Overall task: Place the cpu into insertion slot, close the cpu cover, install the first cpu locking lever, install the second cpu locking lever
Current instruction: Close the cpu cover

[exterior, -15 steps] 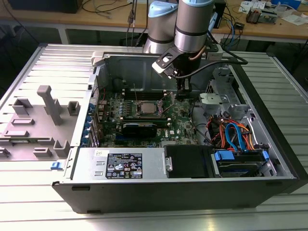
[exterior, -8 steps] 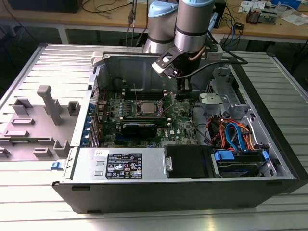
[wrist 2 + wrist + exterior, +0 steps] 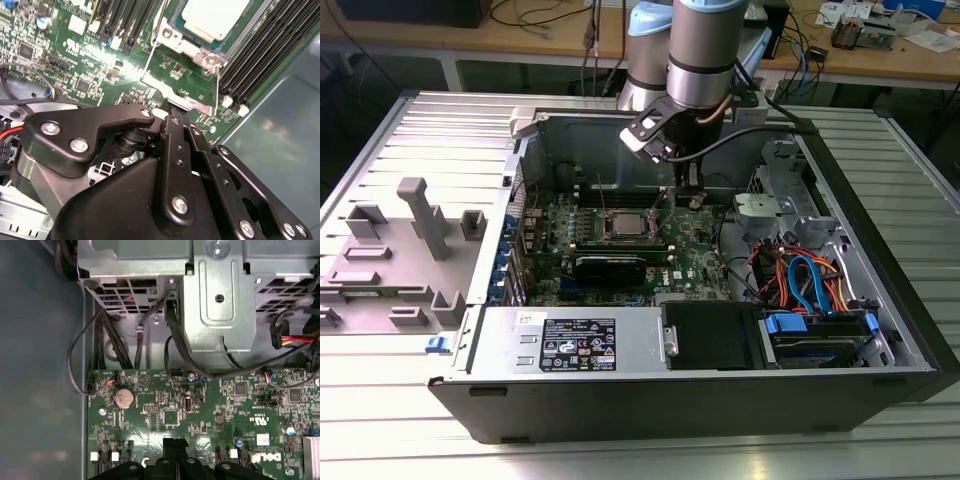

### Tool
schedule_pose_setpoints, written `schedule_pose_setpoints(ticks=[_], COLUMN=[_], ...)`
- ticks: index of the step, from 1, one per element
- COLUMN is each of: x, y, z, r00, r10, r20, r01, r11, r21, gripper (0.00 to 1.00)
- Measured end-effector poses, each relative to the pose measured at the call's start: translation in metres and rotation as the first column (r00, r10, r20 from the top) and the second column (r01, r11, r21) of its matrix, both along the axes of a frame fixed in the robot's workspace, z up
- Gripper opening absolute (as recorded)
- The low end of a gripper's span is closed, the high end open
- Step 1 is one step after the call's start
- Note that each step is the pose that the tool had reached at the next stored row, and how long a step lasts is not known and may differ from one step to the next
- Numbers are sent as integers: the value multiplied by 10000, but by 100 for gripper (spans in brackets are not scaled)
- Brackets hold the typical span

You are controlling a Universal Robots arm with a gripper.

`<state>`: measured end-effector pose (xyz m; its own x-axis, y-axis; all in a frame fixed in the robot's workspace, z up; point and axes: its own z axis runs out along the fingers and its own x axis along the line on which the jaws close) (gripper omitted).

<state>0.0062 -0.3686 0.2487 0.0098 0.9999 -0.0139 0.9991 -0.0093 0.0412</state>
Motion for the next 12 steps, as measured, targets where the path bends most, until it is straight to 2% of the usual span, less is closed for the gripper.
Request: schedule_pose_setpoints(ticks=[6,12], x=[-141,-203], y=[2,2], z=[0,0], r00=[10000,10000], r10=[1,0], r20=[0,1], r01=[-1,0], r11=[10000,10000], r21=[0,1], gripper=[11,11])
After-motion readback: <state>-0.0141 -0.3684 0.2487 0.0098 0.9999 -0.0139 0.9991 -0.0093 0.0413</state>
